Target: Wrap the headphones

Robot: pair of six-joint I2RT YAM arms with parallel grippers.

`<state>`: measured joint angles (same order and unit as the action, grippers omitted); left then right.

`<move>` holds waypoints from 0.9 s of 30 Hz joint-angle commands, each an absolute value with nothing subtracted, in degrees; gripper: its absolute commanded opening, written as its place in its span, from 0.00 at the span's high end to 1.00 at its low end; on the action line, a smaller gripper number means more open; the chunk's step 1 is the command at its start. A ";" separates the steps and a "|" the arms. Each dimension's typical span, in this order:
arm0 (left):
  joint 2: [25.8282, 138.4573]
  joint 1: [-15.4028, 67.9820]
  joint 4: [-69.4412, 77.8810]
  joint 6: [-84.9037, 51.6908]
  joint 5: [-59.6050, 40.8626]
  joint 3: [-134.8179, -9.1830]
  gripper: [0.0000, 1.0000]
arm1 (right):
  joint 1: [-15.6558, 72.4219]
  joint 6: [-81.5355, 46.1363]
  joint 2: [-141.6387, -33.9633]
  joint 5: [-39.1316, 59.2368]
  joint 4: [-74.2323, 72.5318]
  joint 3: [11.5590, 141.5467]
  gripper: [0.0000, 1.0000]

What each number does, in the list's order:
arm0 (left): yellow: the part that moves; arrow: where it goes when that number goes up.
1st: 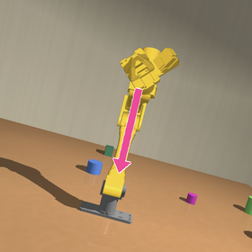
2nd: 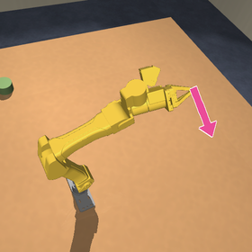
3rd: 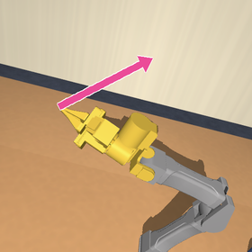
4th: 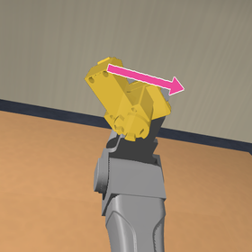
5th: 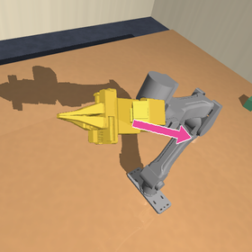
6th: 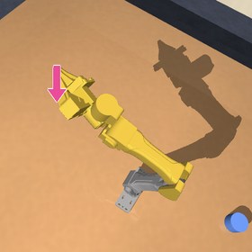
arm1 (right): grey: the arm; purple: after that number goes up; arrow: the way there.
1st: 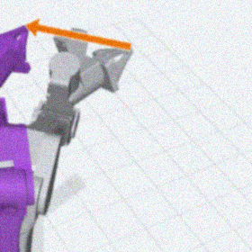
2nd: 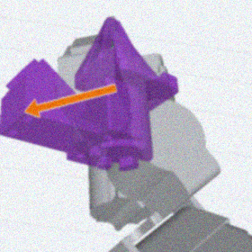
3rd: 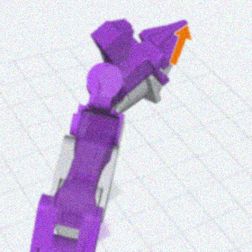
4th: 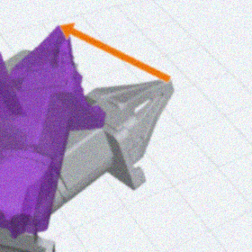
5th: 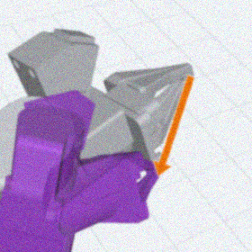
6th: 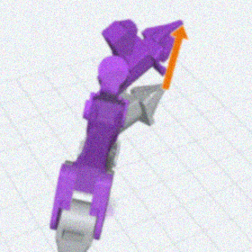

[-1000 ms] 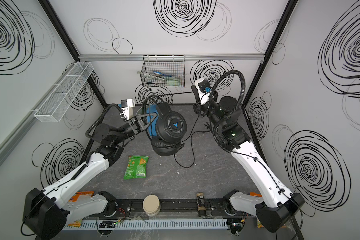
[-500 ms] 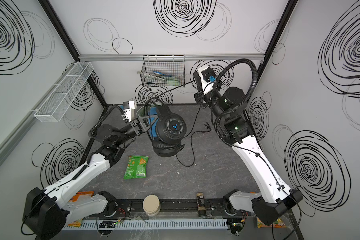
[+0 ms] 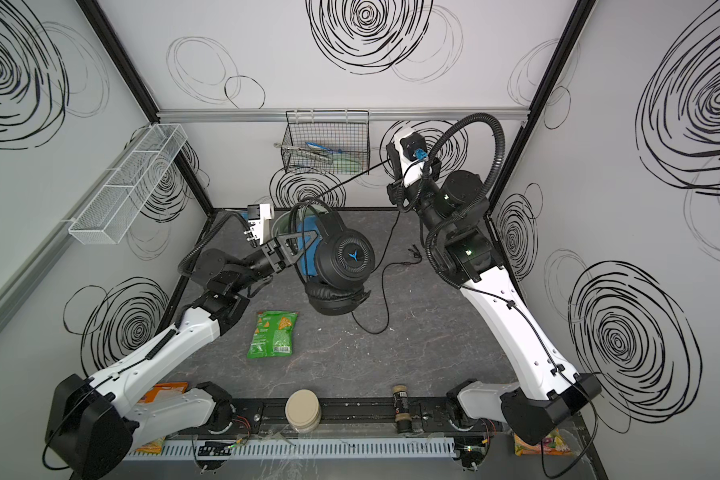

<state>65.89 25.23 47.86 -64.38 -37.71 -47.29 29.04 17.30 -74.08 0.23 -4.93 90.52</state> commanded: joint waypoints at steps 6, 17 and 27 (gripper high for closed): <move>65.92 25.38 62.67 -72.57 -38.55 -56.06 1.00 | 27.79 13.04 -72.51 5.23 -8.98 85.16 1.00; 69.18 26.35 66.53 -76.50 -33.95 -61.35 1.00 | 28.91 4.21 -71.64 19.03 -16.41 78.03 0.99; 70.46 27.59 59.71 -72.56 -32.26 -66.03 1.00 | 31.46 1.56 -72.79 24.38 -18.43 76.49 0.96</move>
